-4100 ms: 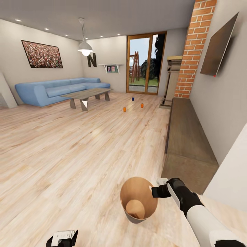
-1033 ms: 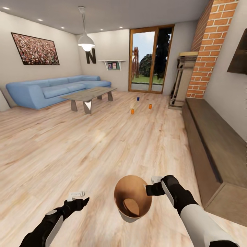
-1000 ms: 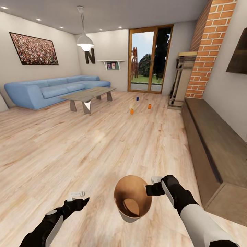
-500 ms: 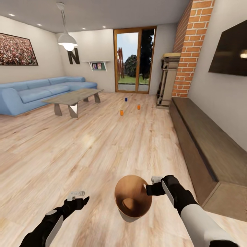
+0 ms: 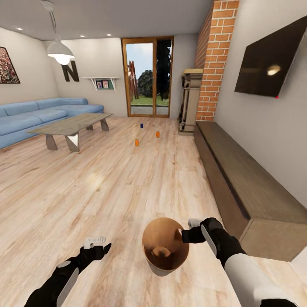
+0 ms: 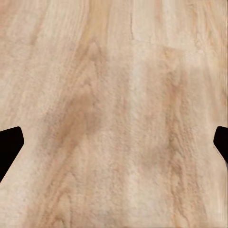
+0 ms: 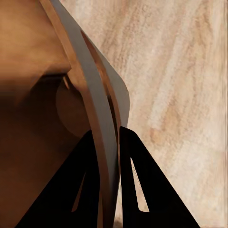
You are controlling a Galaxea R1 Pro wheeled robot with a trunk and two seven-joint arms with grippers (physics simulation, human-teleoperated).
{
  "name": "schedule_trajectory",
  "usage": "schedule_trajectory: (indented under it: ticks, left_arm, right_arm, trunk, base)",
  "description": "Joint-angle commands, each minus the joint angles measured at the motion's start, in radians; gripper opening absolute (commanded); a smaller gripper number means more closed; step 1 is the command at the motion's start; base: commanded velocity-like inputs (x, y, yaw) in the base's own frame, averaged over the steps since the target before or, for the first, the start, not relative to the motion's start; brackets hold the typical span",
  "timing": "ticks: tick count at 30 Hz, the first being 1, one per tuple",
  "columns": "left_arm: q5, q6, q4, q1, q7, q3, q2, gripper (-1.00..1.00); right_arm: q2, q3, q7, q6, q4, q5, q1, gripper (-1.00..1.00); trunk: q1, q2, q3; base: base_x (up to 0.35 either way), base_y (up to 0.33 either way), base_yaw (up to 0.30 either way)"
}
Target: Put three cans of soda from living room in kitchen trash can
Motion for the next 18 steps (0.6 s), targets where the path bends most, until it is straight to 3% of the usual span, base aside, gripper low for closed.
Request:
schedule_trajectory:
  ticks: [1, 18]
  left_arm:
    - [0.000, 0.000, 0.000, 0.000, 0.000, 0.000, 0.000, 1.00]
    - [0.002, 0.000, 0.000, 0.000, -0.001, -0.002, 0.000, 1.00]
  right_arm:
    - [0.000, -0.001, 0.007, 0.004, 0.000, -0.024, 0.000, -1.00]
    - [0.002, 0.000, 0.007, 0.005, 0.000, -0.025, 0.000, -1.00]
  trunk:
    - [-0.004, 0.007, 0.004]
    - [-0.069, 0.126, 0.066]
  base:
    - [0.001, 0.001, -0.247]
    - [0.000, 0.000, -0.247]
